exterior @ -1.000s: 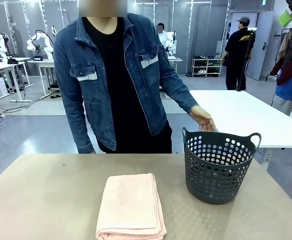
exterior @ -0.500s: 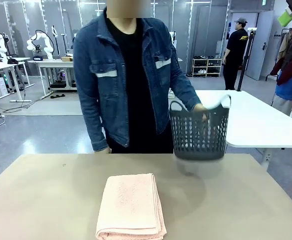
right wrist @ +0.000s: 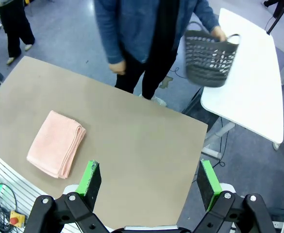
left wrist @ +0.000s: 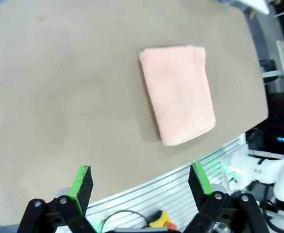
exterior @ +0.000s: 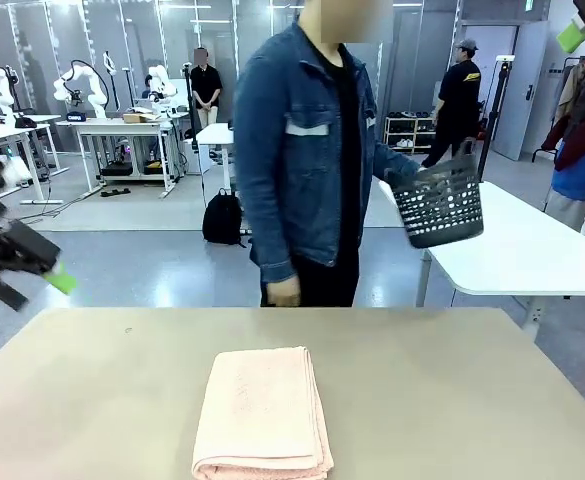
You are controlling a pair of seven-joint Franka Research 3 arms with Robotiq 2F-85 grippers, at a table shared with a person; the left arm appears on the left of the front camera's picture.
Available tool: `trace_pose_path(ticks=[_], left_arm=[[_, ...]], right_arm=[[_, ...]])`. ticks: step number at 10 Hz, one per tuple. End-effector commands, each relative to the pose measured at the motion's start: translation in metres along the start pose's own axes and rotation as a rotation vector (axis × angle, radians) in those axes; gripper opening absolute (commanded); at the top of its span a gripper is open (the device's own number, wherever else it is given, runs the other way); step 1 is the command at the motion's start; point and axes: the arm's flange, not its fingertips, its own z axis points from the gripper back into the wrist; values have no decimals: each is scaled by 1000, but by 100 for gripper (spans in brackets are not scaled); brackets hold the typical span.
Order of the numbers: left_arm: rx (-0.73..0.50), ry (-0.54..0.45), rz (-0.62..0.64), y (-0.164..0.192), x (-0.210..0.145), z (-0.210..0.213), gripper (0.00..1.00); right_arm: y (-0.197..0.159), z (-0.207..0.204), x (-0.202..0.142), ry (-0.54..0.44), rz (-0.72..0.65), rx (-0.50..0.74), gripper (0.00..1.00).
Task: Fold the towel.
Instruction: Pick up the 100 cm Hotel Towel and place it on the left side of the table.
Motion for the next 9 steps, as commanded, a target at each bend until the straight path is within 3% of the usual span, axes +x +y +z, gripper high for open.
trace_pose_path(ticks=[1,4,5,9], left_arm=[[-70,-5,52,2,2,-52,100],[-279,109,54,2,1,-131,100],[-242,120,81,2,4,-160,100],[-356,154,120,3,-2,-233,100]], right_arm=[[-1,1,1,1,-3,3,100],[-1,1,1,1,-3,3,100],[-1,1,1,1,-3,3,100],[-1,1,1,1,-3,3,100]])
